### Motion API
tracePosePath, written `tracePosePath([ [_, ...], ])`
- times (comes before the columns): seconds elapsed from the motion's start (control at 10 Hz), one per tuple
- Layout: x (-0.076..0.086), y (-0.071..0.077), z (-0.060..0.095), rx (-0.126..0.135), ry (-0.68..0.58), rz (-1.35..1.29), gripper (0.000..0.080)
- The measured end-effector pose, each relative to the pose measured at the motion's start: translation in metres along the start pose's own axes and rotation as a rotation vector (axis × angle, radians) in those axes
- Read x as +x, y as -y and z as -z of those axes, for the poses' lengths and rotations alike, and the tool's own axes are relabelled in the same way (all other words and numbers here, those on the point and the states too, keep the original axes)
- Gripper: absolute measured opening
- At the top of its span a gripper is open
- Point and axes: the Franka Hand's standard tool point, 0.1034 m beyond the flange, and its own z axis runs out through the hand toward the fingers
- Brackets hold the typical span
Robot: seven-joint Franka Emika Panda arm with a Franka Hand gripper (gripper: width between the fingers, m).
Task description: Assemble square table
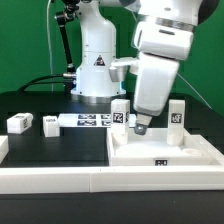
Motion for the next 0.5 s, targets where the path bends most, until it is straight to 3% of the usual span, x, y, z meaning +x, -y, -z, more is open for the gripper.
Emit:
tracePosePath([
  [0.3,0.002,0.001,-0.001,0.001,0.000,-0.054,0.0649],
  [0.5,-0.015,0.002,-0.004,0.043,0.014,-0.222,0.0649],
])
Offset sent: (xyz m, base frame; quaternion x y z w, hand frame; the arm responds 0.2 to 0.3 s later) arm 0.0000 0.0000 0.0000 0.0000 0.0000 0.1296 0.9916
